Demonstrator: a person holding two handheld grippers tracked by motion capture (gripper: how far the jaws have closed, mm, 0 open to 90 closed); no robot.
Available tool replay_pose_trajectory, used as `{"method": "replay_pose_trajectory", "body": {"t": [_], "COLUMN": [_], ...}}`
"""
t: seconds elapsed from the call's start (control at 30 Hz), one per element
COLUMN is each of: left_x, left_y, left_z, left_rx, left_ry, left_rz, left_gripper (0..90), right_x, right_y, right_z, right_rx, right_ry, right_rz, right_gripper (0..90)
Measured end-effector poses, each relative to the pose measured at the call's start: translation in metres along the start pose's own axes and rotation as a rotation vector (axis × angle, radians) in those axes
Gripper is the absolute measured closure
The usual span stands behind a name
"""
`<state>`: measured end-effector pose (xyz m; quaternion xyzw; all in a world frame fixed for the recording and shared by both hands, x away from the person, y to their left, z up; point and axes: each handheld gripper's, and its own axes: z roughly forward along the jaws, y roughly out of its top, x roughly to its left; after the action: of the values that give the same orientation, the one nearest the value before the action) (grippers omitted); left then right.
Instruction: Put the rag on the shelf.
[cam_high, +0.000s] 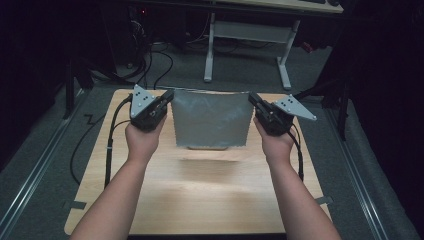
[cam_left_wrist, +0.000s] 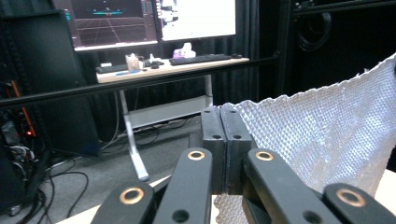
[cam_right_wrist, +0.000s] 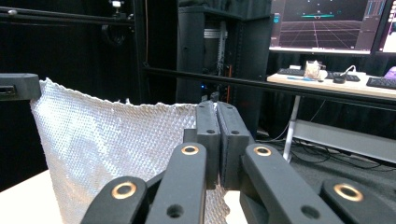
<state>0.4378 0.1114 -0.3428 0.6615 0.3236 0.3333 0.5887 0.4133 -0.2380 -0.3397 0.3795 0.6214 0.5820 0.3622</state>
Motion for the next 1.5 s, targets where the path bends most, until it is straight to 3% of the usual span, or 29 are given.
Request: {"method": "replay_pose_trajectory", "body": {"t": [0.23,0.47,0.73,0.93,1.1,1.27,1.3,1.5], "left_x": [0.017,0.026,0.034,0.041,0.045,0.048,0.049,0.049], "left_y": [0.006,0.012,0.010,-0.003,-0.028,-0.047,-0.056,-0.076], "left_z": [0.031,0.044,0.066,0.081,0.089,0.092,0.093,0.089], "left_rx": [0.035,0.037,0.082,0.138,0.211,0.270,0.300,0.314], "left_ry": [0.036,0.060,0.078,0.046,0.033,0.012,-0.006,-0.039], "left_rz": [0.022,0.015,0.027,-0.003,-0.027,-0.048,-0.058,-0.101], "left_gripper": [90.0,90.0,90.0,90.0,90.0,90.0,90.0,90.0], "right_x": [-0.012,-0.019,-0.030,-0.038,-0.044,-0.042,-0.042,-0.044], "right_y": [0.009,0.012,0.006,-0.001,-0.019,-0.029,-0.035,-0.056], "right_z": [0.028,0.047,0.072,0.085,0.094,0.097,0.099,0.099], "right_rx": [0.024,0.045,0.088,0.132,0.206,0.243,0.269,0.317], "right_ry": [-0.012,-0.023,-0.047,-0.062,-0.046,-0.032,-0.030,-0.013], "right_rz": [-0.003,-0.020,-0.029,-0.025,-0.009,-0.024,-0.032,-0.013], "right_gripper": [89.3,89.3,89.3,89.3,89.3,89.3,89.3,89.3]}}
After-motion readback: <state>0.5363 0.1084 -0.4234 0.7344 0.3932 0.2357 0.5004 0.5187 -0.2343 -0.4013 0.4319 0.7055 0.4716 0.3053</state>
